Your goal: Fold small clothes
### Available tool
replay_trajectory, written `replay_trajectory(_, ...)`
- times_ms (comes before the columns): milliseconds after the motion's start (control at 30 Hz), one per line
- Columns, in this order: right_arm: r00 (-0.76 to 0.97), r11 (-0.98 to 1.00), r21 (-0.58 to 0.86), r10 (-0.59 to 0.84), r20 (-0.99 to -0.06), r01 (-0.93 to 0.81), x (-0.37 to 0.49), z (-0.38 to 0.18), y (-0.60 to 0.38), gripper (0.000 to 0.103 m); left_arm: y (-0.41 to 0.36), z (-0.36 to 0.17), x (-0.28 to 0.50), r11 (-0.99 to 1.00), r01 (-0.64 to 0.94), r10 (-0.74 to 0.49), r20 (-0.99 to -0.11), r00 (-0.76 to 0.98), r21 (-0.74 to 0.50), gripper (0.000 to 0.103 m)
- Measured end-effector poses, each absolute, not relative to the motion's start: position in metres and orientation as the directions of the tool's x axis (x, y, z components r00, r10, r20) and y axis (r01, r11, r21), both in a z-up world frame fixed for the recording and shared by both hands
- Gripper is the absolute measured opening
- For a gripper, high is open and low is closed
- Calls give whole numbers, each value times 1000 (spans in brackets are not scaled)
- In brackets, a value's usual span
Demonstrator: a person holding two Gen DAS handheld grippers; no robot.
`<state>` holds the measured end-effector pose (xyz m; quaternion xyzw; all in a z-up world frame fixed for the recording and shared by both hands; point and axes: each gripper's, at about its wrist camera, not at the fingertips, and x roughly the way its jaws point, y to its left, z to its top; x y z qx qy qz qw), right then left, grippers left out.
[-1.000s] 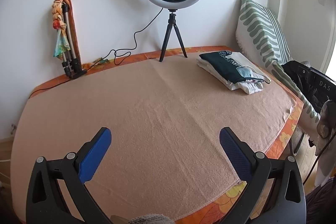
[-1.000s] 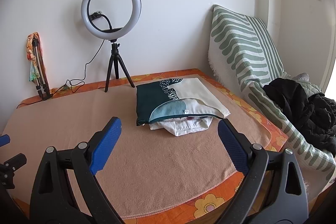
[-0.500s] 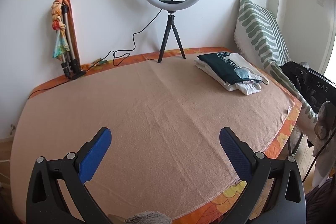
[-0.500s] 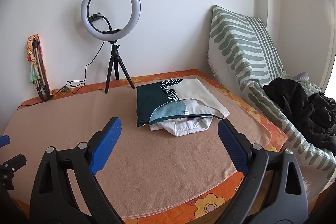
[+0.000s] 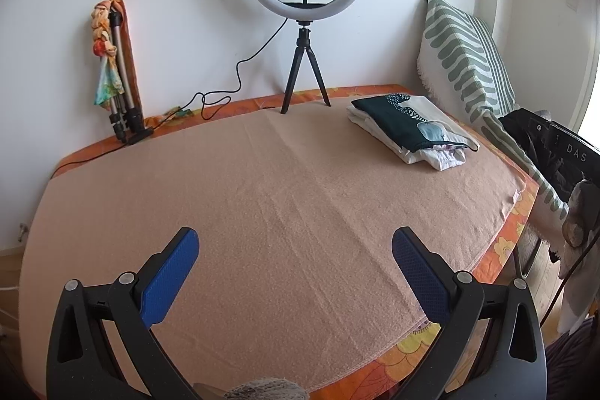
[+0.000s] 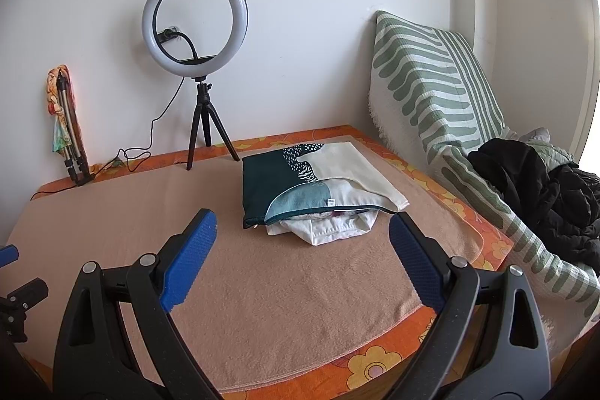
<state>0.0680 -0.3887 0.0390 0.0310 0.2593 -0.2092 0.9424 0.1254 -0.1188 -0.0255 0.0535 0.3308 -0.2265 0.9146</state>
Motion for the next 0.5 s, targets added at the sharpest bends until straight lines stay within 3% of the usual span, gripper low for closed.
replay_trajectory(500, 775, 907, -46, -383, -502, 418, 67, 40, -389, 95, -121, -24, 122, 890, 455, -374, -624, 686, -34, 103)
